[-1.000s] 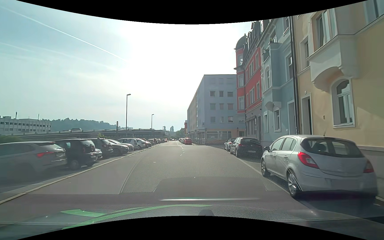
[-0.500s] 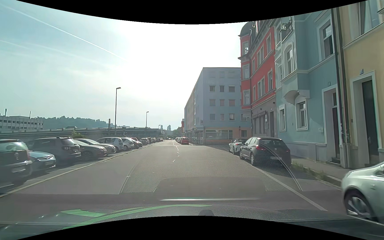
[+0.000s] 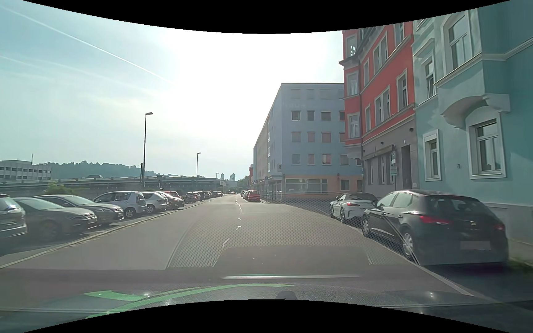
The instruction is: Follow the waypoints while adhering to traffic rules and regulations
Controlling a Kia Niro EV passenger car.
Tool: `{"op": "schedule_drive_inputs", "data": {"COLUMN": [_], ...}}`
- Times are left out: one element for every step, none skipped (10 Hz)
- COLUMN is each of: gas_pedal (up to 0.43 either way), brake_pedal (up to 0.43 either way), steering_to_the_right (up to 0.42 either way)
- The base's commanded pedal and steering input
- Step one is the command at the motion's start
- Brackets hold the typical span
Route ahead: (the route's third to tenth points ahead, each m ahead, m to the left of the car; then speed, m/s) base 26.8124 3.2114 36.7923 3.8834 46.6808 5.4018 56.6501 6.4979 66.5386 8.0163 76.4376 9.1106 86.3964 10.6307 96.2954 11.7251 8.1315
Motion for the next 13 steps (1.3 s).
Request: {"op": "schedule_drive_inputs", "data": {"gas_pedal": [0.0,0.0,0.0,0.0,0.0,0.0,0.0,0.0,0.0,0.0,0.0,0.0,0.0], "brake_pedal": [0.0,0.0,0.0,0.073,0.152,0.171,0.183,0.183,0.183,0.183,0.189,0.195,0.195], "steering_to_the_right": [-0.001,-0.002,-0.003,-0.004,-0.006,-0.006,-0.006,-0.007,-0.009,-0.011,-0.014,-0.015,-0.015]}}
